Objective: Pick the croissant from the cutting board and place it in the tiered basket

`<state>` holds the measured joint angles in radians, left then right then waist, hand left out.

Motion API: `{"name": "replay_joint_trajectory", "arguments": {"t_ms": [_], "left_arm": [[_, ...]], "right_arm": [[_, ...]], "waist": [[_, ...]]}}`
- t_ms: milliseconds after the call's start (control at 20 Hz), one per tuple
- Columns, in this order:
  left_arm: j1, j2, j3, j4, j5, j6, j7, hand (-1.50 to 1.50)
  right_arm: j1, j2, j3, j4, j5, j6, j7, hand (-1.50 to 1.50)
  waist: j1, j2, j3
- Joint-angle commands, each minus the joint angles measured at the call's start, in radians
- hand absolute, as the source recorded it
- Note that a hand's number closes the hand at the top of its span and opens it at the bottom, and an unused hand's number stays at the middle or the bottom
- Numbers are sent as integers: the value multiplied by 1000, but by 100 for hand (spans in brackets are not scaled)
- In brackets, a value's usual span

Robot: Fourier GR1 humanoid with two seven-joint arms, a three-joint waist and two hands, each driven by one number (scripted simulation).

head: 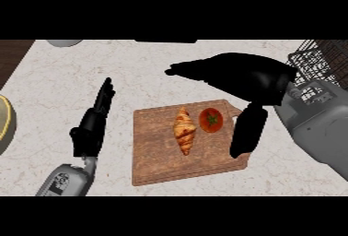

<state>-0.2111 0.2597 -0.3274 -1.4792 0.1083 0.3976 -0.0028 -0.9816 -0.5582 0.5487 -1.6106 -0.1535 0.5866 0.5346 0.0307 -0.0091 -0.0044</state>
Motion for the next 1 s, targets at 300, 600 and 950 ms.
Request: {"name": "replay_joint_trajectory", "arguments": {"t_ms": [300, 600, 950], "left_arm": [[5, -16, 6, -30, -41, 17, 33, 0], [27, -16, 31, -51, -43, -5, 26, 0], [11, -26, 41, -49, -67, 4, 49, 0]], "right_arm": [[-190, 317, 168, 105, 98, 63, 356, -150], [-185, 435, 189, 148, 148, 75, 414, -150], [-210, 473, 218, 198, 112, 139, 518, -150]], "waist": [[-19, 7, 3], [-22, 7, 4], [-30, 4, 4]]}}
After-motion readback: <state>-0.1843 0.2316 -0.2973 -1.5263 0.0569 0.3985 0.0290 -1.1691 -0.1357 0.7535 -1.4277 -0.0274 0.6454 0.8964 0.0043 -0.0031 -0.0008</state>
